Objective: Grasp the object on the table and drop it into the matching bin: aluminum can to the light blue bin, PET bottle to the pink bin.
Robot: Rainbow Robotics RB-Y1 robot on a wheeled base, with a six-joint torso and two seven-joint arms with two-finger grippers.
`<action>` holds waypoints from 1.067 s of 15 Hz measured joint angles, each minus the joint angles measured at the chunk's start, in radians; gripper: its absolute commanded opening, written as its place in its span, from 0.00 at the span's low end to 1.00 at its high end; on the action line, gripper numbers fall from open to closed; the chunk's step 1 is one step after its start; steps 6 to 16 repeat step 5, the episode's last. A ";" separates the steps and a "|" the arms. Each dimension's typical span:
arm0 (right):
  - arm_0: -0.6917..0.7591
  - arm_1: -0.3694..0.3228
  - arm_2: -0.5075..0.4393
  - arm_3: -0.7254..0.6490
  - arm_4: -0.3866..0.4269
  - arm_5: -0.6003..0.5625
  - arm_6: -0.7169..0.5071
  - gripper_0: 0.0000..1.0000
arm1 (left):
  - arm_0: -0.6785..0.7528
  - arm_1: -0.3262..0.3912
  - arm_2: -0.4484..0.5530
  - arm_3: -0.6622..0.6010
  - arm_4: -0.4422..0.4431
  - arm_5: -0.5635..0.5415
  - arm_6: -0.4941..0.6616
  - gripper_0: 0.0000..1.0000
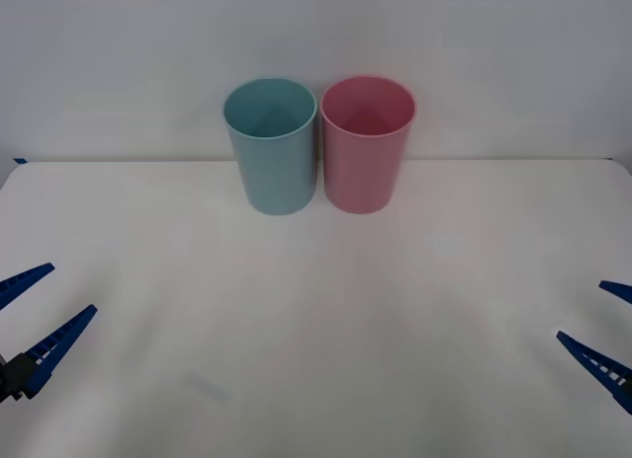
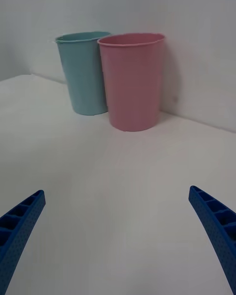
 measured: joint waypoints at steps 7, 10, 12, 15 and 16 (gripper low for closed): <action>0.016 0.001 -0.017 0.000 -0.002 -0.018 0.000 1.00 | 0.000 0.000 0.000 0.000 0.000 0.000 0.000 1.00; 0.016 0.001 -0.017 0.000 -0.002 -0.018 0.000 1.00 | 0.000 0.000 0.000 0.000 0.000 0.000 0.000 1.00; 0.016 0.001 -0.017 0.000 -0.002 -0.018 0.000 1.00 | 0.000 0.000 0.000 0.000 0.000 0.000 0.000 1.00; 0.016 0.001 -0.017 0.000 -0.002 -0.018 0.000 1.00 | 0.000 0.000 0.000 0.000 0.000 0.000 0.000 1.00; 0.016 0.001 -0.017 0.000 -0.002 -0.018 0.000 1.00 | 0.000 0.000 0.000 0.000 0.000 0.000 0.000 1.00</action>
